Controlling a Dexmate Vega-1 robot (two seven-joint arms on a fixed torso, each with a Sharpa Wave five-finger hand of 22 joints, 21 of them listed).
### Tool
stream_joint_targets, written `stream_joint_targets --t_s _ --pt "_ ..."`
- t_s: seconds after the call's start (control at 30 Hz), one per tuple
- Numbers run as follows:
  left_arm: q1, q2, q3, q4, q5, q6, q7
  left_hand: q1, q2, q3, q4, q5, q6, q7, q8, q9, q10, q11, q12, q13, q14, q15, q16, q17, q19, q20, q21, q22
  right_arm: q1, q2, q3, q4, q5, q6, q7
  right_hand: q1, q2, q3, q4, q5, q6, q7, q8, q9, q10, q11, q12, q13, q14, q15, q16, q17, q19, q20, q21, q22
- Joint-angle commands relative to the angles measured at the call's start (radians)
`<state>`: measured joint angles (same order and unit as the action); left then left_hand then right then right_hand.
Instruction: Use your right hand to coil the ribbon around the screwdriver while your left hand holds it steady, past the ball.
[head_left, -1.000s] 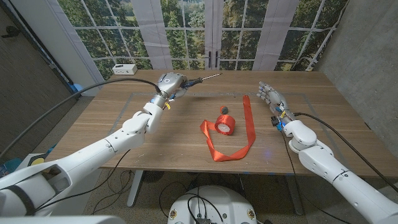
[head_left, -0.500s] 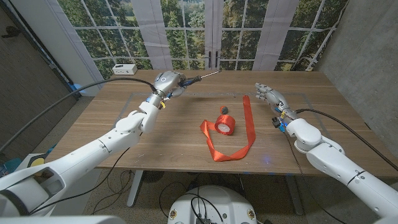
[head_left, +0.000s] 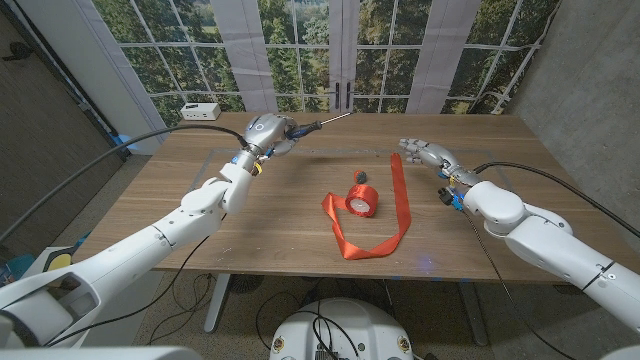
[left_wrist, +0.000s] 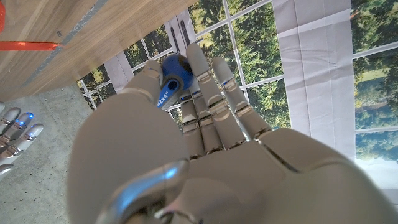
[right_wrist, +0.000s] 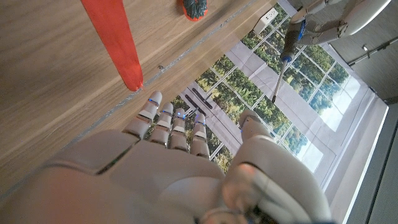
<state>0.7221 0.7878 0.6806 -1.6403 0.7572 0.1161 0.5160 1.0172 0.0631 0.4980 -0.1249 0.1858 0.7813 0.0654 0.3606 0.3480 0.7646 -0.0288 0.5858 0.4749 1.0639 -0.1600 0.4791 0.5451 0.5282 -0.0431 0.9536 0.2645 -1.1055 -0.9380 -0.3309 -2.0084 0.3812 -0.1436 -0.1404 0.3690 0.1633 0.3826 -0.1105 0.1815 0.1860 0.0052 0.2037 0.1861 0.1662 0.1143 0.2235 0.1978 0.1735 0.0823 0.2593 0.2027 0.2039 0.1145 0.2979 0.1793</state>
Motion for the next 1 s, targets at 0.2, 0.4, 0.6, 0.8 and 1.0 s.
stream_joint_targets --t_s 0.2,0.4,0.6,0.8,1.0 --pt "0.017 0.005 -0.018 -0.016 0.003 -0.010 -0.008 0.098 0.102 0.010 0.014 0.048 0.121 -0.115 0.083 0.066 0.164 -0.164 0.008 0.147 -0.001 -0.071 -0.009 0.006 -0.007 0.000 0.015 -0.004 0.052 -0.129 -0.048 -0.198 -0.089 -0.240 0.043 0.008 0.004 0.009 -0.002 0.003 -0.004 -0.008 -0.002 0.003 -0.002 -0.014 -0.004 0.003 0.003 -0.009 0.003 0.006 0.007 0.005 -0.006 0.004" --pt "0.029 0.006 -0.024 -0.026 0.004 -0.009 -0.003 0.098 0.102 0.009 0.014 0.049 0.122 -0.116 0.085 0.066 0.165 -0.165 0.009 0.154 0.002 -0.071 -0.013 0.009 -0.009 -0.001 0.022 -0.007 0.059 -0.152 -0.066 -0.235 -0.143 -0.264 0.039 0.008 -0.009 0.005 -0.005 0.001 -0.004 -0.007 -0.003 0.004 -0.001 -0.015 -0.005 0.003 0.000 -0.014 0.001 0.006 0.005 0.009 -0.009 0.004" --pt "0.037 0.005 -0.026 -0.032 0.009 -0.009 0.006 0.099 0.102 0.009 0.013 0.050 0.123 -0.114 0.087 0.067 0.165 -0.166 0.008 0.158 0.005 -0.071 -0.017 0.013 -0.011 -0.002 0.030 -0.011 0.052 -0.167 -0.078 -0.270 -0.201 -0.291 0.018 0.010 -0.043 -0.007 -0.019 -0.005 0.003 -0.005 -0.002 0.004 0.021 -0.017 0.001 0.004 0.005 -0.020 -0.002 0.003 0.008 0.013 -0.012 0.003" --pt "0.041 0.006 -0.027 -0.042 0.018 -0.001 0.000 0.098 0.103 0.009 0.012 0.050 0.124 -0.113 0.088 0.066 0.167 -0.165 0.006 0.161 0.008 -0.071 -0.021 0.017 -0.014 -0.003 0.037 -0.015 0.074 -0.186 -0.133 -0.363 -0.334 -0.431 -0.004 0.076 -0.072 0.003 -0.061 -0.002 0.032 0.010 0.009 0.007 0.062 -0.027 0.010 0.009 0.053 -0.059 0.008 0.001 0.047 0.013 -0.009 0.004" --pt "0.046 0.006 -0.027 -0.051 0.028 0.007 -0.001 0.098 0.103 0.008 0.013 0.051 0.123 -0.115 0.088 0.066 0.165 -0.168 0.005 0.163 0.010 -0.071 -0.024 0.019 -0.016 -0.002 0.042 -0.017 0.109 -0.177 -0.211 -0.430 -0.484 -0.562 0.000 0.165 -0.103 0.008 -0.066 0.012 0.066 0.019 0.020 0.015 0.117 -0.045 0.043 0.032 0.137 -0.118 0.046 0.026 0.112 -0.017 0.006 0.009"
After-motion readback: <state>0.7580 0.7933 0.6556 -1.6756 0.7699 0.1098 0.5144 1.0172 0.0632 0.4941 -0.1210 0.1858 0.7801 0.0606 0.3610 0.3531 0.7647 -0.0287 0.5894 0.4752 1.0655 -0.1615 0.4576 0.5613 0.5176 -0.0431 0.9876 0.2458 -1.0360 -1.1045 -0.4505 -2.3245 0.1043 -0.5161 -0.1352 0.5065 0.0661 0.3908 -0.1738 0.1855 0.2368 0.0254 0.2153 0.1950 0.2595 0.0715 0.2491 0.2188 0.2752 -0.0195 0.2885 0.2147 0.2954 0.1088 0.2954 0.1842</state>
